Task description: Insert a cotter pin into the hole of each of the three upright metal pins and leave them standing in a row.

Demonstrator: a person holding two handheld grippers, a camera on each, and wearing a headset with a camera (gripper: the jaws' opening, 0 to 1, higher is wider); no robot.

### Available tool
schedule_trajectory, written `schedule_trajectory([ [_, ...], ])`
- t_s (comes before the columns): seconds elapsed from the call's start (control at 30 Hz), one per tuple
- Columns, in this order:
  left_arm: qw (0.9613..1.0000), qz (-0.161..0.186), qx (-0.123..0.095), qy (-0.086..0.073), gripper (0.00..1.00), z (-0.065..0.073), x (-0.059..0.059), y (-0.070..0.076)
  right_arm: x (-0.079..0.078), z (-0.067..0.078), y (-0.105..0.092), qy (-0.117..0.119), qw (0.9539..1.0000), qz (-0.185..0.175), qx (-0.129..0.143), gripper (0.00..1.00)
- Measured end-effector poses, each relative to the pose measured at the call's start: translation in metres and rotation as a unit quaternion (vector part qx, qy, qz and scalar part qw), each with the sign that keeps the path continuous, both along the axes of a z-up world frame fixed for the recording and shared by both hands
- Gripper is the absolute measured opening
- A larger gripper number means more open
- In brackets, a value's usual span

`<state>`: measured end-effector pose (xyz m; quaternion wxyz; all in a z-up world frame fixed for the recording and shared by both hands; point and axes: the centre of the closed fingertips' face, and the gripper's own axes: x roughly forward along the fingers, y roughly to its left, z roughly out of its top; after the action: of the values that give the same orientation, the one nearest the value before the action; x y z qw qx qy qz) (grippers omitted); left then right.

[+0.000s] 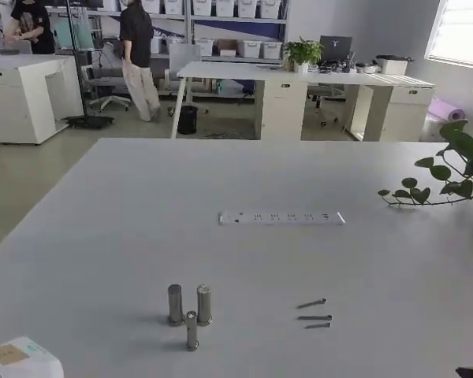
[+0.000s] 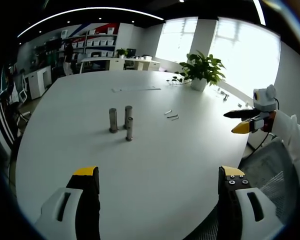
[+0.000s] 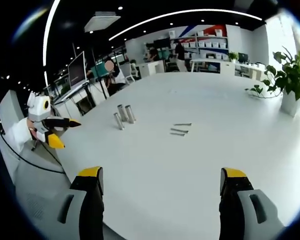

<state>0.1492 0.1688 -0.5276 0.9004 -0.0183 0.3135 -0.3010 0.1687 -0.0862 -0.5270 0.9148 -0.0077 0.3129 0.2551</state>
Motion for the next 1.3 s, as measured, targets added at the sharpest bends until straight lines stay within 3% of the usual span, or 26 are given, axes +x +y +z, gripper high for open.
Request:
schedule_trajectory([
  [0.1,1.0,0.005,-0.006,0.003,0.93,-0.001,-0.003,0.0,0.001,0.0,0.001,0.001,1.0,0.001,-0.003,0.95],
  [0.33,0.9996,0.02,-0.013,0.011,0.99,-0.006,-0.003,0.007,-0.003,-0.007,0.009,0.012,0.9997,0.013,-0.016,0.95],
  [0.47,0.9996,0.023,-0.012,0.013,0.99,-0.008,-0.003,0.01,-0.009,-0.012,0.015,0.026,0.9994,0.023,-0.007,0.95],
  [0.8,0.9997,0.012,-0.012,0.019,0.99,-0.011,-0.005,0.008,-0.012,-0.019,0.012,0.032,0.9986,0.029,-0.03,0.96],
  [0.93,0.9997,0.009,-0.01,0.018,0.99,-0.01,-0.002,0.009,-0.01,-0.011,0.015,0.023,0.9995,0.018,0.01,0.96],
  [1.3,0.9999,0.003,-0.007,0.01,0.98,-0.004,0.011,0.009,-0.008,-0.004,0.008,0.015,0.9999,0.005,0.006,0.96],
])
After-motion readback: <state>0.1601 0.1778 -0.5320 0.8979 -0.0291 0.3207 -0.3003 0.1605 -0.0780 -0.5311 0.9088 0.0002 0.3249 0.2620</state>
